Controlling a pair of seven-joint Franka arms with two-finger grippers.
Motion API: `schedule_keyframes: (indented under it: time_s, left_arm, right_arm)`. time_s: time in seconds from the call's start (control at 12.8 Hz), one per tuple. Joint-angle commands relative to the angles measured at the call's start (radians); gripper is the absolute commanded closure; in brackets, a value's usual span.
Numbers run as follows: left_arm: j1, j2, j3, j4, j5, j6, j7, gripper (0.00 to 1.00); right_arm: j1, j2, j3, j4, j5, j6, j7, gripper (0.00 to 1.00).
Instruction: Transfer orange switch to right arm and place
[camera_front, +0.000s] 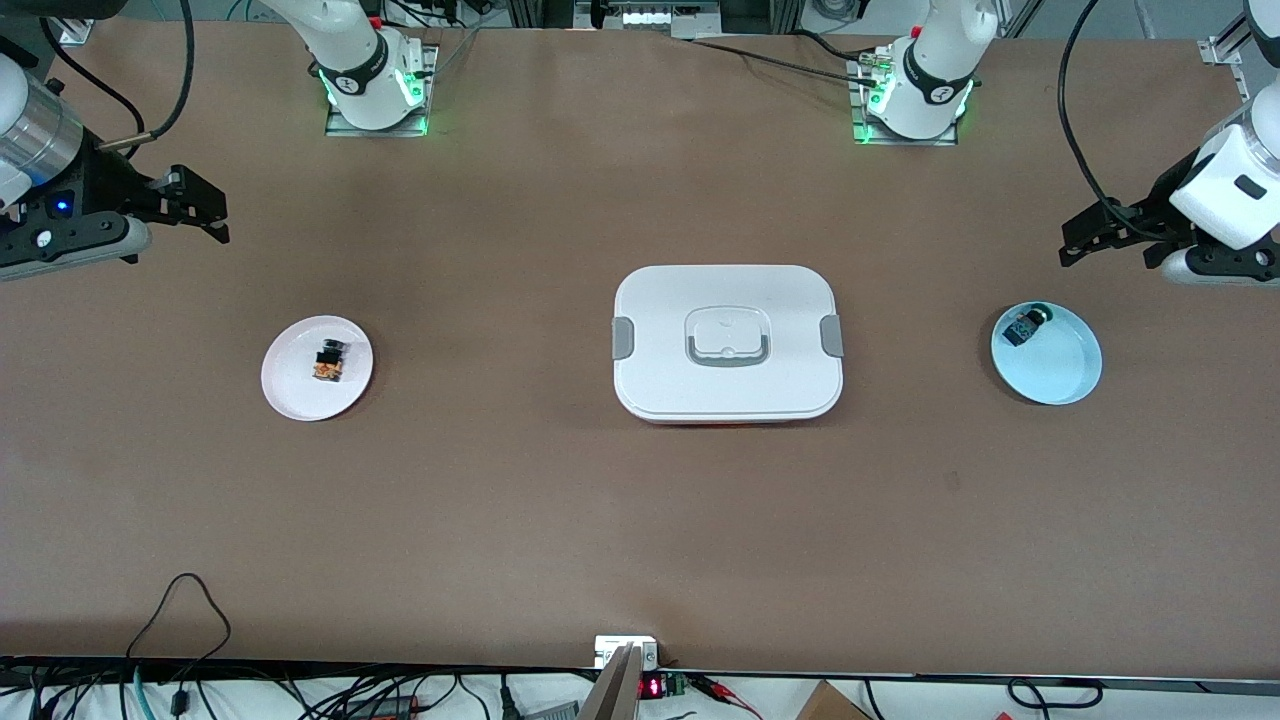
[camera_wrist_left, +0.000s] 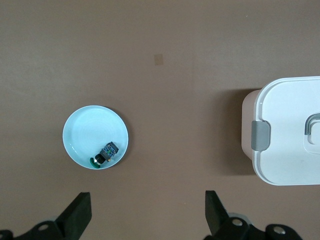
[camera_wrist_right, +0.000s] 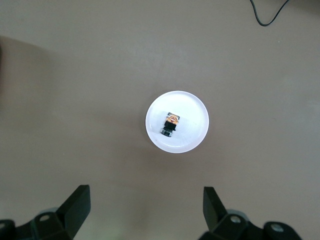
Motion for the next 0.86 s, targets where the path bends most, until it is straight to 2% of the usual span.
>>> schedule_keyframes:
  time_s: [0.0,0.78]
  left_arm:
    - [0.005,0.018,-0.006,0.037,-0.004,-0.027,0.014,0.0]
    - [0.005,0.021,-0.006,0.037,-0.003,-0.027,0.014,0.0]
  right_arm:
    - [0.003,0.012,0.001,0.027,-0.015,-0.008,0.017,0.0]
    - [0.003,0.012,0.001,0.027,0.011,-0.008,0.02,0.0]
